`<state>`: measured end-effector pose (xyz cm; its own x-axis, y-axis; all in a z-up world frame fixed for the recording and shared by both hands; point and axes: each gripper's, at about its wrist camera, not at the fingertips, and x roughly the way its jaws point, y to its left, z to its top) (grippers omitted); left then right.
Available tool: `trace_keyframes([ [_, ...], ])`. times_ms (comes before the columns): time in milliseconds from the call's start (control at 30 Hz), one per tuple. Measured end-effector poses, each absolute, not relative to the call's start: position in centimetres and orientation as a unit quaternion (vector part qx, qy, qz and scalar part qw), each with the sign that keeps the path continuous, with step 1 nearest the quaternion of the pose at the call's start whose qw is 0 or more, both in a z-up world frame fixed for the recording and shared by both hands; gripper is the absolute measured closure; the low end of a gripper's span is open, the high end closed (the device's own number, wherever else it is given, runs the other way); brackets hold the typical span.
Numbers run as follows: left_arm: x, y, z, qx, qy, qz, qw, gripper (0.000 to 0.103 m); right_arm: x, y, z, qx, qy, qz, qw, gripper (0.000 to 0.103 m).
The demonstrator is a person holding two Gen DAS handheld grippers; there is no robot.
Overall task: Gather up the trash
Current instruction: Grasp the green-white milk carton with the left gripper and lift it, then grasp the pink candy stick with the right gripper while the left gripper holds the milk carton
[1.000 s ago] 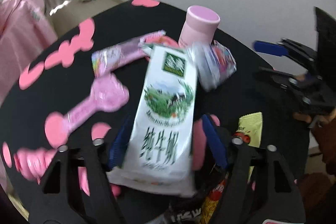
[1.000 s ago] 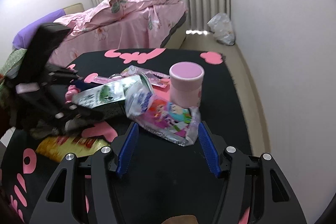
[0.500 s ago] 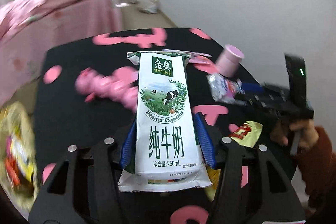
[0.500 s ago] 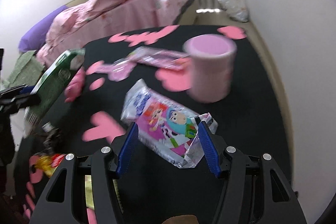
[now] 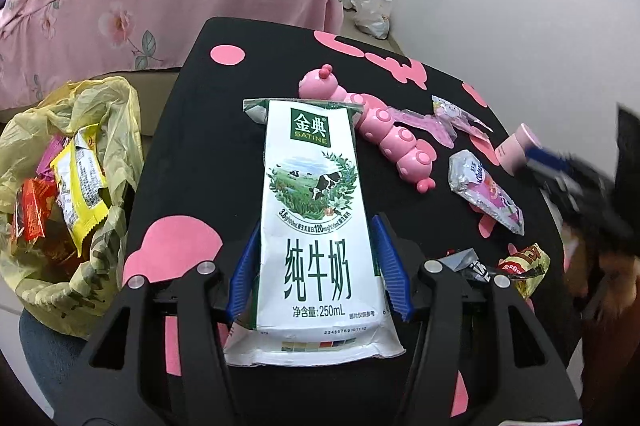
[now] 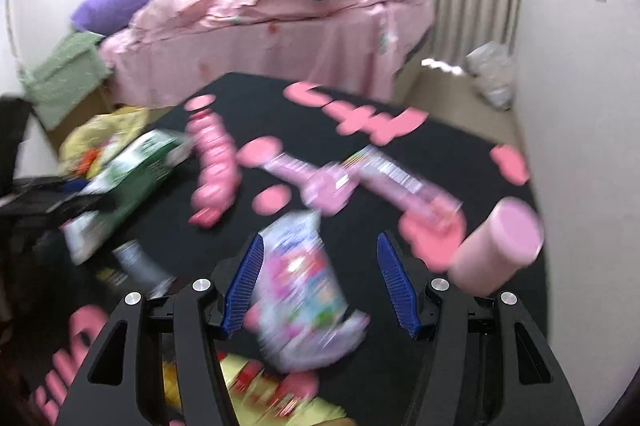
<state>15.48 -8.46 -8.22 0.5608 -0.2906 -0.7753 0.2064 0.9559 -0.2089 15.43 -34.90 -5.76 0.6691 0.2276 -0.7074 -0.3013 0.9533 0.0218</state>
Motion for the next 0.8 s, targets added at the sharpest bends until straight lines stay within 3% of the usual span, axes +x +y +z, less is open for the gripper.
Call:
trace_keyframes([
  [233,15.5,-7.8,-8.2,-0.068,0.452,-0.154,0.876,0.051,25.0,-34.0,-7.5,-0.107,0.413,0.121,0.896,0.047],
  [400,15.5,-6.9,-7.5,-0.079,0.447,-0.156,0.877,0.051,28.2,-34.9,-9.5,-0.077,0.459,0.132,0.875,0.047],
  [600,15.8,-6.4,-6.9,-0.096,0.44,-0.164,0.878,0.051,25.2,-36.1,-10.1,0.061,0.501,0.181,0.844,0.047],
  [800,15.6,-6.8,-7.1,-0.092,0.443,-0.171,0.875,0.051,19.0,-34.6,-8.8,0.059,0.474,0.227,0.849,0.047],
])
